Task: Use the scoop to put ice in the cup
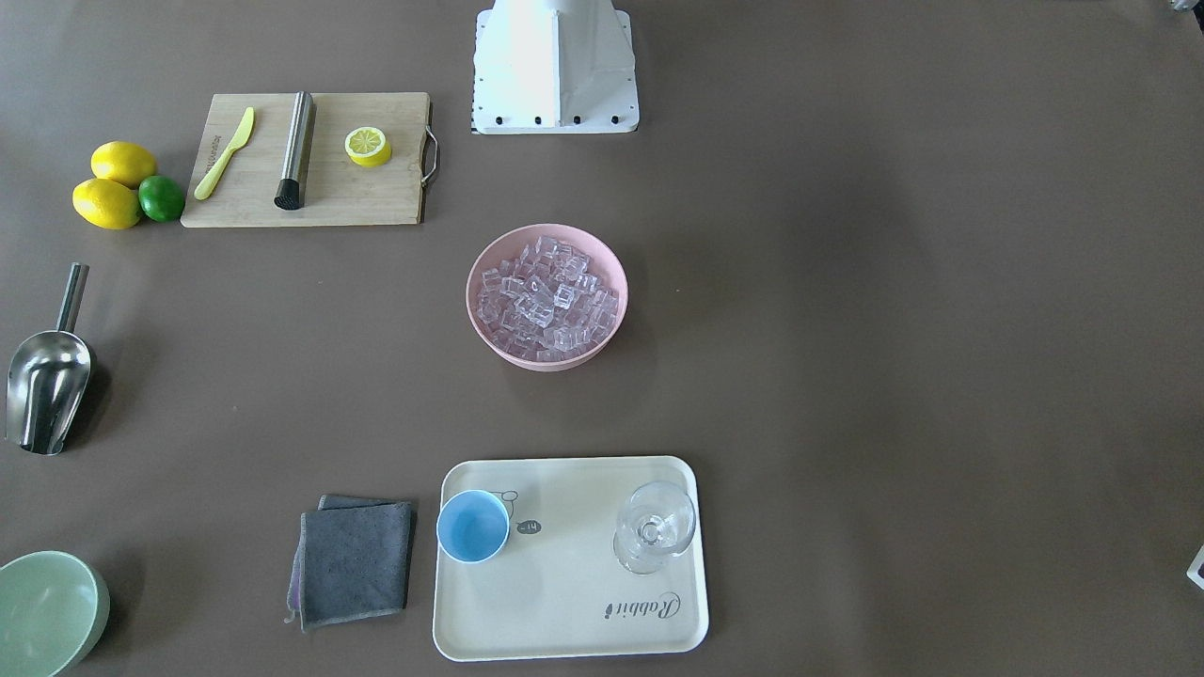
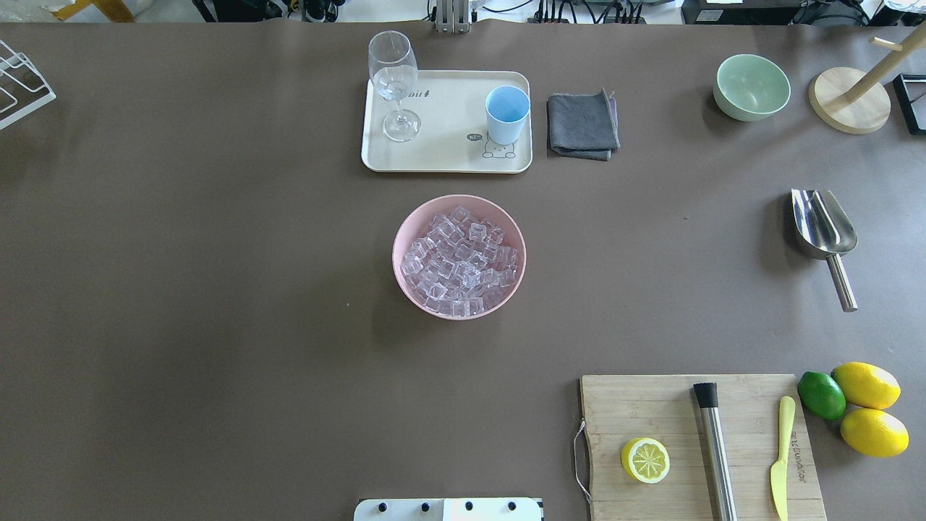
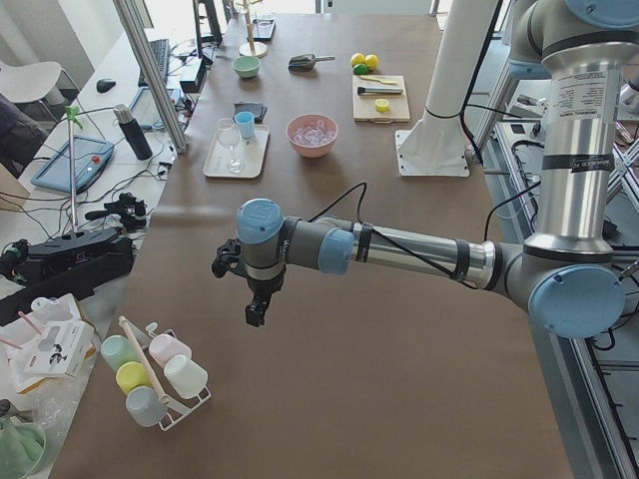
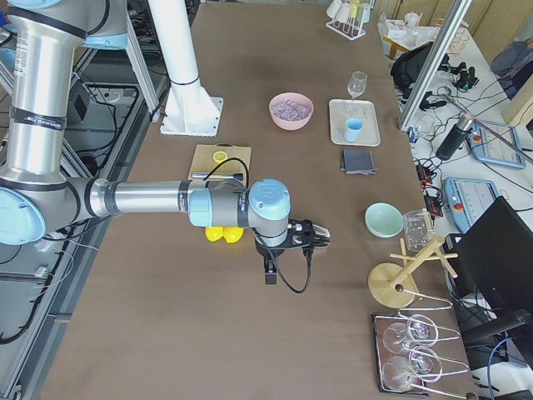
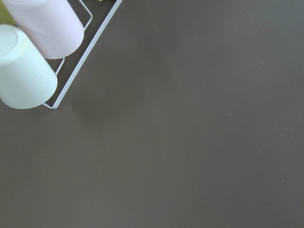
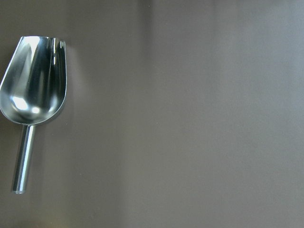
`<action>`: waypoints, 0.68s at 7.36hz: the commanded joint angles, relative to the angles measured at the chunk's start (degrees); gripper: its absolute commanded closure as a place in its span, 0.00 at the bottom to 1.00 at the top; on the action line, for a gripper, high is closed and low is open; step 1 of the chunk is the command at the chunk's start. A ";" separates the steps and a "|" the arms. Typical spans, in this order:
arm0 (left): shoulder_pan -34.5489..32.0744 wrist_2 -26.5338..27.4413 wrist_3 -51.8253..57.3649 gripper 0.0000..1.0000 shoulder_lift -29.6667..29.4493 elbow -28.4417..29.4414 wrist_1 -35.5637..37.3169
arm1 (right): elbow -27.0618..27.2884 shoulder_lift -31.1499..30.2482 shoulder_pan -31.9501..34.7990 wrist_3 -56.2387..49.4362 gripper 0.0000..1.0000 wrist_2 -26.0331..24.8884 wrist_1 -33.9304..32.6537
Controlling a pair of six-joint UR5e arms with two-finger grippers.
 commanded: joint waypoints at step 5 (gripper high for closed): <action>19.86 0.32 4.79 0.01 -5.16 -8.97 -8.43 | 2.62 -0.74 -1.01 8.63 0.00 0.74 0.86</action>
